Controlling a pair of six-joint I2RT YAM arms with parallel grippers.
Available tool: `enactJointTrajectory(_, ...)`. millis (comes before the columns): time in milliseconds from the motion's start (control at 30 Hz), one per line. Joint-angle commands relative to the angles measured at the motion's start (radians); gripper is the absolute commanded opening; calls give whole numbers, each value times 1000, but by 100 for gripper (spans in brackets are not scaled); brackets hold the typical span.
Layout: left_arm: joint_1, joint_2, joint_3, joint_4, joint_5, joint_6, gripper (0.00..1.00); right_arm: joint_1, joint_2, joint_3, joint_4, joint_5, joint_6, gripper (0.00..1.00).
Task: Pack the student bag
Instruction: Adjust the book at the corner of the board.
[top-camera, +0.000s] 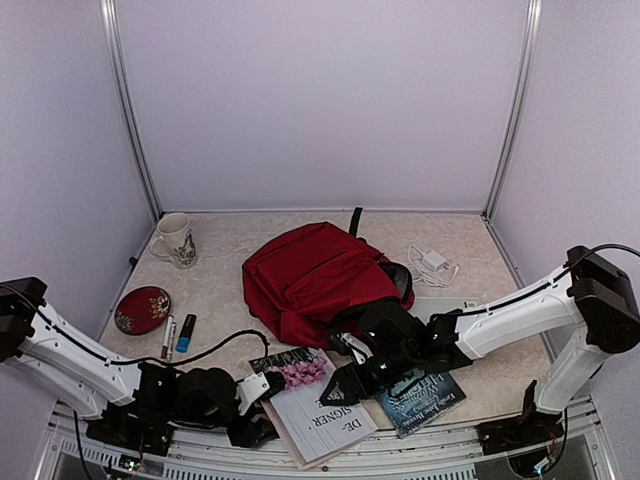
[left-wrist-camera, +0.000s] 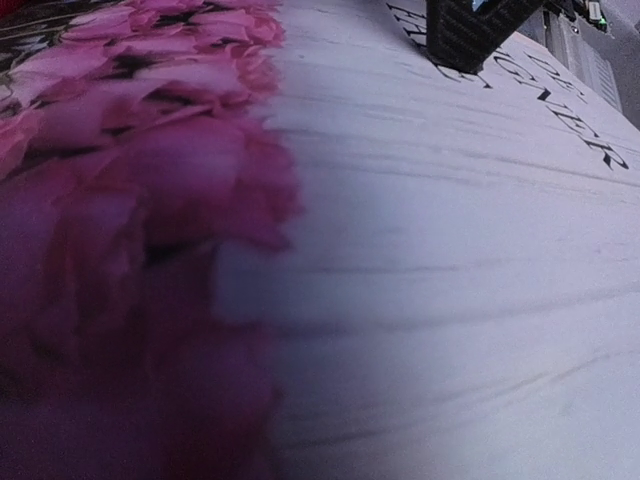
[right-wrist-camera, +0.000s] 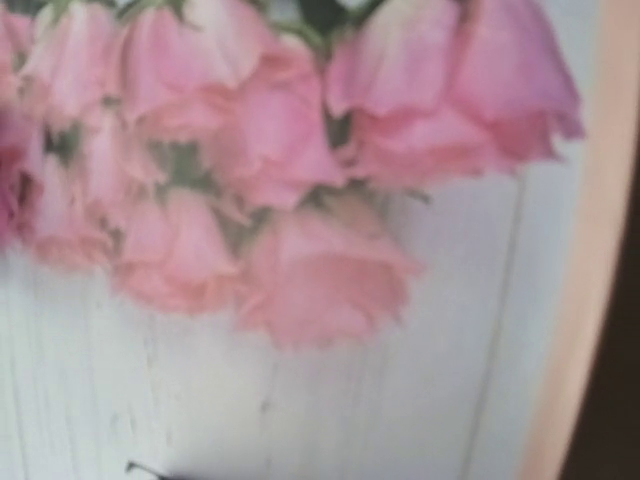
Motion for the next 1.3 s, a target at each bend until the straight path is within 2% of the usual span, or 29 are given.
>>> enactJointTrajectory(0,21,-1,-10,14,-53,-72,60,67,-94,1,253,-231,-35,62)
enactJointTrajectory(133,12,-98,-4,74,27,-45,69,65,-115,6,115,-112,-73,65)
enactJointTrajectory(433,12,-239,-24,231,126,-105,88,52,-35,5,79,-26,-80,71)
enactJointTrajectory(567,13,-245,-74,412,149,-173,98,42,-14,2,97,-10,-81,71)
enactJointTrajectory(633,15,-232,-73,452,152,-201,99,39,2,10,106,-8,-83,71)
enactJointTrajectory(867,53,-147,0,350,151,-322,99,39,24,42,108,0,-96,71)
enactJointTrajectory(1167,79,-365,-7,181,13,-361,99,58,-64,63,43,76,-136,71)
enactJointTrajectory(1267,90,-366,-50,188,-4,-415,99,68,-59,81,53,87,-149,71)
